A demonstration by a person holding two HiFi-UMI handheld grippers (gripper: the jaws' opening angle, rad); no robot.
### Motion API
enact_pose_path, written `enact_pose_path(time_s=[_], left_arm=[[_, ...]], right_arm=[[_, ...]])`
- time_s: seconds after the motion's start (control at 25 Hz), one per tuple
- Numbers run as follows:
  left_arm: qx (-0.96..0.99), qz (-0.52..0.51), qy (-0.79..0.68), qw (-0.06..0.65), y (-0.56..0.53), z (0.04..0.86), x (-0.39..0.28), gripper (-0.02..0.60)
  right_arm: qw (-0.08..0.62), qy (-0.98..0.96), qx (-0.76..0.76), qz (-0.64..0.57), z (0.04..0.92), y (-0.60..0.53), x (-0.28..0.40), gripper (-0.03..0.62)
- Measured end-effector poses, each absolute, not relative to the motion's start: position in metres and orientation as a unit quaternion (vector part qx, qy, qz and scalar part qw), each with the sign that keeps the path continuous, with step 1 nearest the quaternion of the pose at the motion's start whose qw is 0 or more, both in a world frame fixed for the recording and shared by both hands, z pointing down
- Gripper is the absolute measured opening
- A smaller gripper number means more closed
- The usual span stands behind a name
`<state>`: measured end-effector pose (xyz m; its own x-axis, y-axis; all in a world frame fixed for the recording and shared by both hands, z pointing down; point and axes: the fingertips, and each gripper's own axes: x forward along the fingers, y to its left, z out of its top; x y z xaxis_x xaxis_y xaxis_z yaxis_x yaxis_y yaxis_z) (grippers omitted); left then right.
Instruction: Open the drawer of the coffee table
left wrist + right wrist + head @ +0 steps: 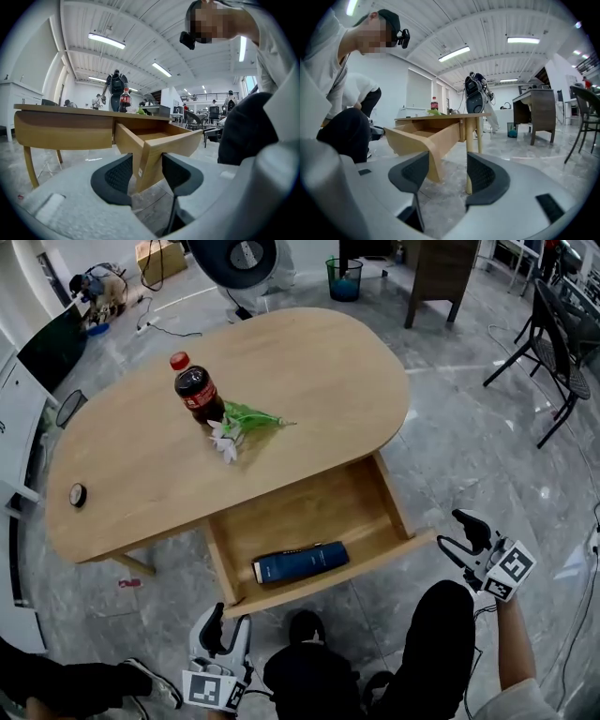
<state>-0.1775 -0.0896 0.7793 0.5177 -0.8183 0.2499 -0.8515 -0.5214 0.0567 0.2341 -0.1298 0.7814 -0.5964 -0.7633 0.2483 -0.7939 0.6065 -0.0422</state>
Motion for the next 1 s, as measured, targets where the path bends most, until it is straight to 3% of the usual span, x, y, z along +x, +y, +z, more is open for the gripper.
enact_pose_path(time_s=[0.16, 0.28, 0.56, 0.68, 0.8, 1.0], left_arm=[[0.855, 0.11, -0.487, 0.139, -0.092, 0.776, -0.183, 0.202], [0.842, 0.125, -0.492, 0.185, -0.089, 0.752, -0.191, 0.202], [0.83, 0.155, -0.488, 0.22, -0.094, 0.674, -0.18, 0.202], [0.823, 0.155, -0.481, 0.26, -0.1, 0.649, -0.163, 0.202], [0.819, 0.188, -0.461, 0.285, -0.101, 0.609, -0.144, 0.202], [0.816, 0.209, -0.441, 0.309, -0.093, 0.516, -0.105, 0.201]], right_arm=[[0.111, -0.873, 0.463, 0.102, 0.767, -0.135, 0.233, 0.259], [0.13, -0.857, 0.479, 0.136, 0.76, -0.128, 0.222, 0.201], [0.12, -0.826, 0.497, 0.239, 0.712, -0.099, 0.182, 0.201], [0.154, -0.802, 0.511, 0.268, 0.69, -0.093, 0.159, 0.201], [0.176, -0.78, 0.52, 0.3, 0.65, -0.092, 0.132, 0.199], [0.148, -0.77, 0.52, 0.339, 0.542, -0.096, 0.099, 0.2]])
